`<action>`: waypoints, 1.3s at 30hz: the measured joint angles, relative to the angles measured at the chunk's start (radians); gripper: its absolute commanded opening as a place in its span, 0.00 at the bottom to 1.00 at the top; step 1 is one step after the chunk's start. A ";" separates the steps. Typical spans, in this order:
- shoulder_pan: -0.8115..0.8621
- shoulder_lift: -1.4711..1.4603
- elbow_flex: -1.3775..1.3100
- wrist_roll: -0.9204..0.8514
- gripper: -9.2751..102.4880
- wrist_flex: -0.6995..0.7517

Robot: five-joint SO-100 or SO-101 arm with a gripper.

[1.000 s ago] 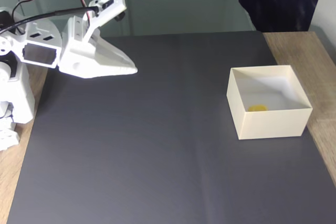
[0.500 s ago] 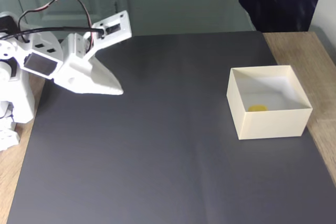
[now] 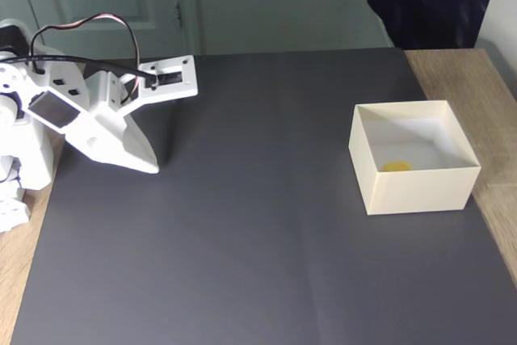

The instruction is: Grasp a cube block and put it in the white box.

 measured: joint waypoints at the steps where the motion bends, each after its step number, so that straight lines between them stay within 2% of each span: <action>1: 0.000 0.000 0.000 -0.005 0.08 0.012; 24: 0.034 0.000 0.002 -0.140 0.08 0.161; 39: 0.057 0.000 0.000 -0.141 0.09 0.173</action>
